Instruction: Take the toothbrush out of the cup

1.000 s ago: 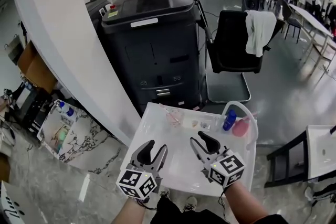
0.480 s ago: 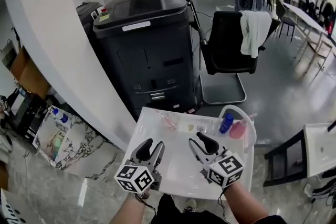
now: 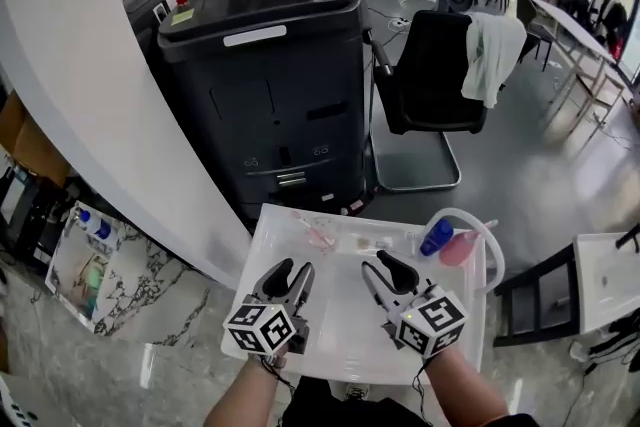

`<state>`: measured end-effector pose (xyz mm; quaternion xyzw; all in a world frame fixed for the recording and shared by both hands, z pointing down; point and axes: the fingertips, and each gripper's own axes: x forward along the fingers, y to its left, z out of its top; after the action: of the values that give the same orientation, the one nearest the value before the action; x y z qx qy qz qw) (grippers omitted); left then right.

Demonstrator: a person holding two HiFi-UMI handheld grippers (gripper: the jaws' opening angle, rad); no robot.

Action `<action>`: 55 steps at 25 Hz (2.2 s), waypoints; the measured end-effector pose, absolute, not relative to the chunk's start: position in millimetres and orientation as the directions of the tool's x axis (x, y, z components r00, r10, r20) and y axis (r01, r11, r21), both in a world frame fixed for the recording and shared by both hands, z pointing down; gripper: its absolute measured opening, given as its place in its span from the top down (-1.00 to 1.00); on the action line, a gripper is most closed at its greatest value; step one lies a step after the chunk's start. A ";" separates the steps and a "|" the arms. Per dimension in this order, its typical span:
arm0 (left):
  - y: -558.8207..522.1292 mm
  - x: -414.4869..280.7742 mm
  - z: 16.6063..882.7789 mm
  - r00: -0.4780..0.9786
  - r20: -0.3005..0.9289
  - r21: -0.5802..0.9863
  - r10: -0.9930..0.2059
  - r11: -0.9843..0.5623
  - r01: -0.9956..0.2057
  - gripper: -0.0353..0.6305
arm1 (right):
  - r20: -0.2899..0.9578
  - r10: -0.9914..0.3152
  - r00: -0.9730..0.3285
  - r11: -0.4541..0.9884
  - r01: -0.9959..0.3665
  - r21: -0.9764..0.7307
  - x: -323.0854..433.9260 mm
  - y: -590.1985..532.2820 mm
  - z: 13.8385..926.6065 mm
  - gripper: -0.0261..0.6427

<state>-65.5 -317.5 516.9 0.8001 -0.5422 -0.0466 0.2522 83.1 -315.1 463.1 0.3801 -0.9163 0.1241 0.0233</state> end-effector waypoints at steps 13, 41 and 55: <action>-398.1 -87.3 576.3 0.477 0.281 0.507 -0.833 -0.293 -0.810 0.29 | 0.214 -0.732 -0.646 0.607 -0.762 -0.226 61.7 -363.8 493.5 0.51; -482.1 -95.0 662.3 0.514 0.376 0.572 -0.771 -0.244 -0.783 0.44 | 0.332 -0.751 -0.571 0.506 -0.820 -0.266 63.3 -403.0 551.3 0.51; -478.3 -88.2 640.0 0.514 0.324 0.560 -0.794 -0.277 -0.781 0.79 | 0.309 -0.777 -0.549 0.484 -0.834 -0.264 80.6 -395.7 538.6 0.54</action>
<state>-88.2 -478.3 640.0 0.7989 -0.4927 -0.0097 0.3448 80.6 -395.7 538.6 0.4693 -0.8582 0.1942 0.0738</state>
